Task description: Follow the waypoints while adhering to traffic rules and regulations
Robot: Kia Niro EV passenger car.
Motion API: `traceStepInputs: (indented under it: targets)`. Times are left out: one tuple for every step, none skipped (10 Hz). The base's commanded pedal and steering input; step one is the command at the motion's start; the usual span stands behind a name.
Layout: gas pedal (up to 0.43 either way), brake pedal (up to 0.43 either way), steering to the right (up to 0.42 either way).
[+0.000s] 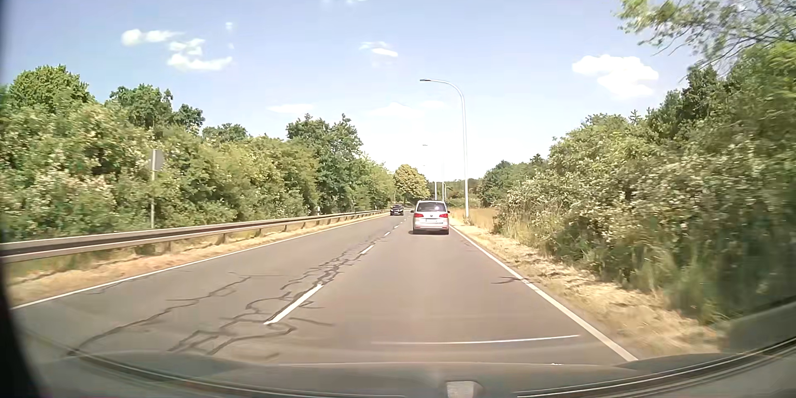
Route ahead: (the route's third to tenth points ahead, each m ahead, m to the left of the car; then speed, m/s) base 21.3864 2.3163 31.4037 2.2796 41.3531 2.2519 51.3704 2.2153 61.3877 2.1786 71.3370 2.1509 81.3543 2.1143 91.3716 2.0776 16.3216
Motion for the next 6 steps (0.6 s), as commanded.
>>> traceStepInputs:
  targets:
    - [0.189,0.03,-0.001]
    - [0.177,0.03,-0.001]
    - [0.177,0.03,-0.001]
    - [0.169,0.03,-0.001]
    - [0.138,0.03,-0.001]
    - [0.098,0.03,-0.001]
